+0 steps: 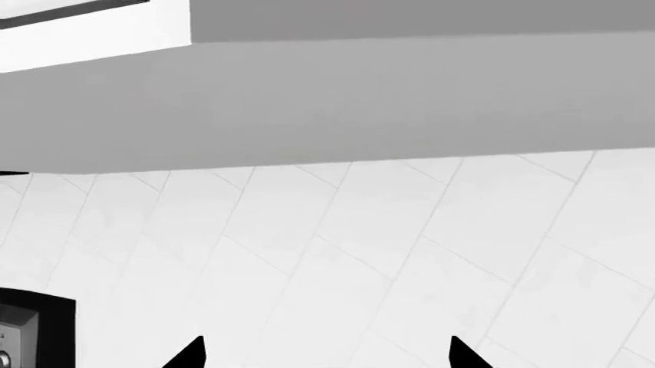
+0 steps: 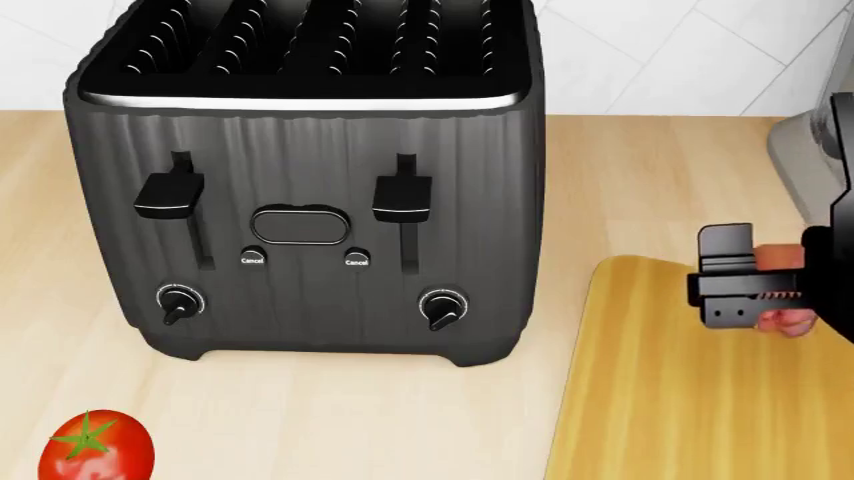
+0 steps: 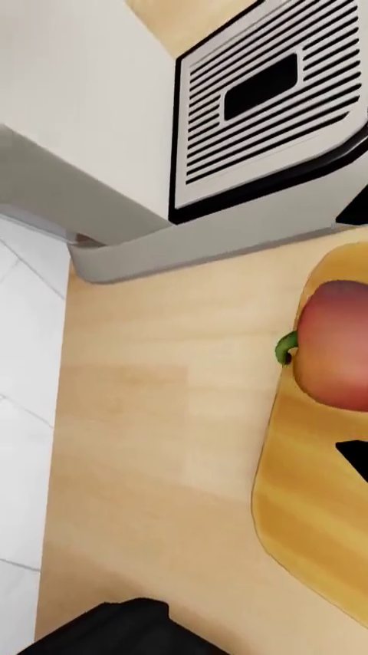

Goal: Place the avocado, onion, tomato and bell pepper on the cutting board.

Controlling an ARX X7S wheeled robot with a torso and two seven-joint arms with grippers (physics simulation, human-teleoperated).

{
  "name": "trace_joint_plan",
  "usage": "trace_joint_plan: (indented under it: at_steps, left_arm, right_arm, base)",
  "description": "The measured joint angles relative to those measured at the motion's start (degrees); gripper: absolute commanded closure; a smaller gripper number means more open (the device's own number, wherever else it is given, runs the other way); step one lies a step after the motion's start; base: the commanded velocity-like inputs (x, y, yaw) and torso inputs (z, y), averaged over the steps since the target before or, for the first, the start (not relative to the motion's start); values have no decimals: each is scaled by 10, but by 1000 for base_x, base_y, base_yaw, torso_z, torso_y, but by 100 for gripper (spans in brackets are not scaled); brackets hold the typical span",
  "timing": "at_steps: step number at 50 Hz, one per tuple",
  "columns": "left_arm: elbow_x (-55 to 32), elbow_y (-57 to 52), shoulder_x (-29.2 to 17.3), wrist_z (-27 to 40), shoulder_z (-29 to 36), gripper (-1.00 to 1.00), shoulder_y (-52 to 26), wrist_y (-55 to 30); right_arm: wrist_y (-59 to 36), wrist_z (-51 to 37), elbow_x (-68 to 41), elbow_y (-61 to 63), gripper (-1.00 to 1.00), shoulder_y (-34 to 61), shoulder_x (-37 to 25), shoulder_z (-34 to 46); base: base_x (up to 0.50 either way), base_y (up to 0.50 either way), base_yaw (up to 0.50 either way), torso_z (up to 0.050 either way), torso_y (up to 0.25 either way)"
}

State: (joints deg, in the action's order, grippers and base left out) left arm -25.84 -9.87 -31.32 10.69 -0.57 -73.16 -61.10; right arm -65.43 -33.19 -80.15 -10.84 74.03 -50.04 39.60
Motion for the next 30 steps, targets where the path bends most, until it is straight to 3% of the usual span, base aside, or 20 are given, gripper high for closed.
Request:
trace_joint_plan:
  at_steps: [30]
  left_arm:
    - [-7,-7,-2,3,-3,-100,-6,-9]
  right_arm:
    - [-89,-106,-178,182,-100,67,-9,-26]
  base:
    - [0,0,0,0,0]
